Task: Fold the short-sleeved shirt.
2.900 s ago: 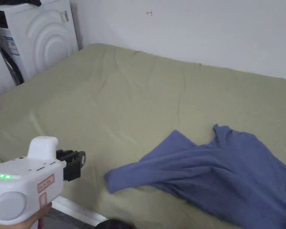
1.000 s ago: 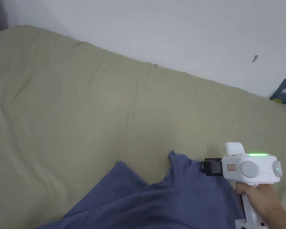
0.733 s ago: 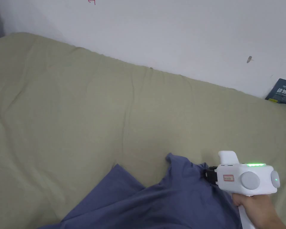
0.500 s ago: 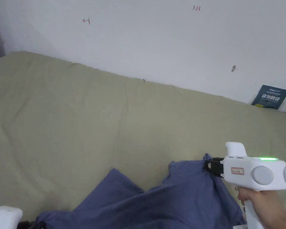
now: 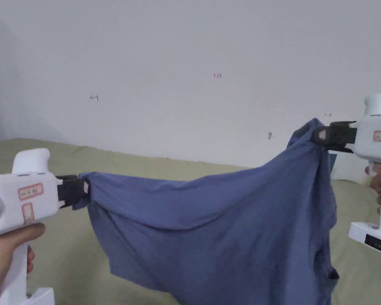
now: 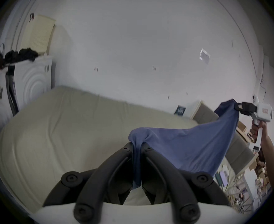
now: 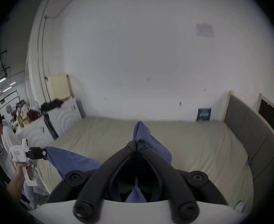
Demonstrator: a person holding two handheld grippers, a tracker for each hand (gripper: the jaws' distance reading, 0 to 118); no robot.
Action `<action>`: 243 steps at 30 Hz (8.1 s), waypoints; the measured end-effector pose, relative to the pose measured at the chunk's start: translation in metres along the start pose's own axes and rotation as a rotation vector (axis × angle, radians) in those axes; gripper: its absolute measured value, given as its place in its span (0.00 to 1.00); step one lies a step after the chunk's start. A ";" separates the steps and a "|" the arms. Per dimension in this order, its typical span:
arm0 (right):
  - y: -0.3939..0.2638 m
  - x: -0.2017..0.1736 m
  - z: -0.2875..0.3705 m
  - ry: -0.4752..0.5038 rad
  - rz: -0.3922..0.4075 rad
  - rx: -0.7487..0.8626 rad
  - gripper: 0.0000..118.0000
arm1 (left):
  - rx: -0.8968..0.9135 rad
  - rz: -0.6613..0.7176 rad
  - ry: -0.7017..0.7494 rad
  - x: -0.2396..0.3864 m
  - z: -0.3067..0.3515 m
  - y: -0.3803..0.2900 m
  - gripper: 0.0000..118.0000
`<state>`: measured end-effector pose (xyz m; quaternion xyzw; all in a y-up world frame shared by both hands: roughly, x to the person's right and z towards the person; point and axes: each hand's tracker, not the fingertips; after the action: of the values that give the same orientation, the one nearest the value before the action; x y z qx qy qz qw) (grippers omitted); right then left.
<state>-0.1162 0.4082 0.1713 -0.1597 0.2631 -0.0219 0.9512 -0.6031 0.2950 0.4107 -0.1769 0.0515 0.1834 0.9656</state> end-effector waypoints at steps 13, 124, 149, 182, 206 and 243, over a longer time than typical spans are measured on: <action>0.167 0.006 0.006 -0.032 -0.069 0.339 0.00 | 0.199 -0.039 0.085 0.021 -0.051 0.214 0.05; -0.415 -0.049 0.178 -0.162 -0.118 -0.514 0.00 | -0.520 -0.228 0.181 -0.083 0.035 -0.312 0.04; -0.456 -0.007 0.121 -0.174 -0.053 -0.665 0.03 | -0.475 -0.239 0.201 -0.029 0.050 -0.290 0.01; -0.325 0.085 -0.073 -0.081 -0.235 -0.517 1.00 | -0.471 -0.024 0.193 -0.088 -0.092 -0.195 0.98; -0.408 -0.048 0.164 -0.104 -0.148 -0.351 0.00 | -0.366 -0.213 0.206 -0.089 -0.007 -0.292 0.95; -0.403 0.052 -0.025 -0.251 -0.060 -0.762 0.07 | -0.511 -0.176 0.213 -0.078 -0.069 -0.254 0.04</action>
<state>-0.0672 0.0124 0.2522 -0.5101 0.1293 0.0692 0.8475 -0.5835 0.0225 0.4411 -0.4363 0.0891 0.0866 0.8912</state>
